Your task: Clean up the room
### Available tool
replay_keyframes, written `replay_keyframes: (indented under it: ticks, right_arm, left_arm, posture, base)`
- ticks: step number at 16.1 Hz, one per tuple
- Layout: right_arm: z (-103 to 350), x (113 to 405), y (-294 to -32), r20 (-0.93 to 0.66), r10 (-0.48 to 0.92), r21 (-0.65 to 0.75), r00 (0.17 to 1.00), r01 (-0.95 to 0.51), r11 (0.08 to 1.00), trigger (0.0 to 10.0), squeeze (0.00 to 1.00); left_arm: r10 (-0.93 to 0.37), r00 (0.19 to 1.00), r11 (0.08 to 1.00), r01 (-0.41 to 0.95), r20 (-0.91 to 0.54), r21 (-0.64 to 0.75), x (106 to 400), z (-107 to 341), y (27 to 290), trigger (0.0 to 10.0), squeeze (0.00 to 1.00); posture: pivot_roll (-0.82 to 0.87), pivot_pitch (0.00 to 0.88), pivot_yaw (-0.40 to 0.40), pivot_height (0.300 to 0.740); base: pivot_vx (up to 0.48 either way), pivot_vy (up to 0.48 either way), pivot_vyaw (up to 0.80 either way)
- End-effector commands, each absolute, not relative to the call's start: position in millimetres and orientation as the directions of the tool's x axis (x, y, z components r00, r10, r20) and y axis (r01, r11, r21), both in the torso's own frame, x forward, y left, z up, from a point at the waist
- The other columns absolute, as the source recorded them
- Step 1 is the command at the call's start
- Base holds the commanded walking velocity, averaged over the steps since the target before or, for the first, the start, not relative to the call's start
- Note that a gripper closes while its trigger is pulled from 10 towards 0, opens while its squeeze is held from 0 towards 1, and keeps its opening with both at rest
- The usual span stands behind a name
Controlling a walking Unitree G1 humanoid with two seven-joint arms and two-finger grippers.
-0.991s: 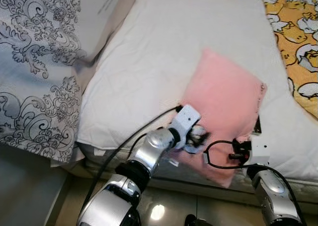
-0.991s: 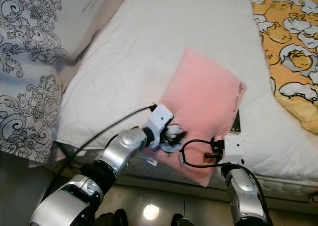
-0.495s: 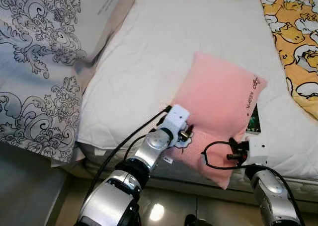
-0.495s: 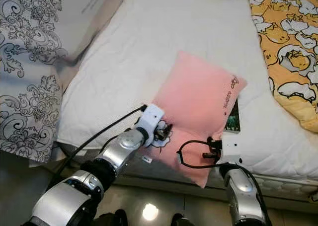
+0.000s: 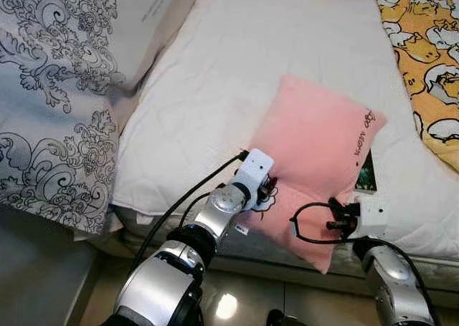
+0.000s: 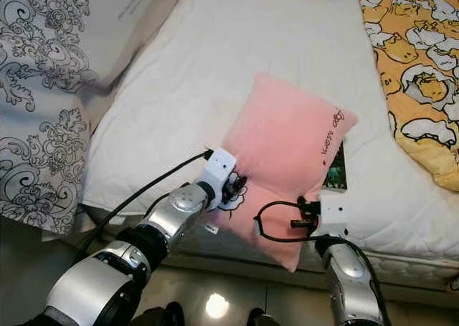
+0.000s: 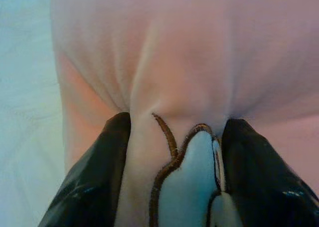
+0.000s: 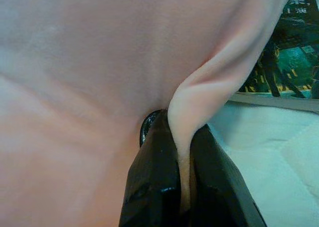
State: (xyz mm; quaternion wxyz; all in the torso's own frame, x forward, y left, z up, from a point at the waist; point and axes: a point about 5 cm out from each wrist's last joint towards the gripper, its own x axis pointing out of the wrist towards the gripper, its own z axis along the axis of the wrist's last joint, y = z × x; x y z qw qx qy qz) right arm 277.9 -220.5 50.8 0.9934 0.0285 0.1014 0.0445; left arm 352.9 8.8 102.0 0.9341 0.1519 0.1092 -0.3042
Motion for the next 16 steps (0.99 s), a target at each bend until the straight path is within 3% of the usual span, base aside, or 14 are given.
replay_keyframes:
  ticks: [1,7,9,16]
  right_arm:
    - [41,270,-223,-0.248,0.079,0.076,0.966,-0.062,0.995,10.0,0.00]
    - [45,283,-211,-0.229,0.077,0.094,0.970,-0.057,0.994,10.0,0.00]
    - [47,287,-207,-0.227,0.085,0.095,0.970,-0.064,0.993,10.0,0.00]
    - [59,298,-222,-0.196,0.025,0.070,0.980,-0.012,0.997,10.0,0.00]
  left_arm:
    - [-0.534,0.775,0.758,0.616,-0.337,0.216,346,93,1,0.0,0.00]
    - [-0.528,0.780,0.759,0.611,-0.336,0.224,351,93,15,0.0,0.00]
    - [-0.532,0.779,0.793,0.596,-0.332,0.128,352,93,20,0.0,0.00]
    - [-0.527,0.800,0.818,0.569,-0.286,0.087,355,99,19,0.0,0.00]
  posture:
    - [0.00,0.204,0.010,0.740]
    - [0.02,0.130,0.045,0.740]
    - [0.02,0.117,0.041,0.740]
    - [0.01,0.075,0.048,0.740]
  base:
    - [0.000,0.000,0.00]
    - [0.000,0.000,0.00]
    - [0.000,0.000,0.00]
    - [0.000,0.000,0.00]
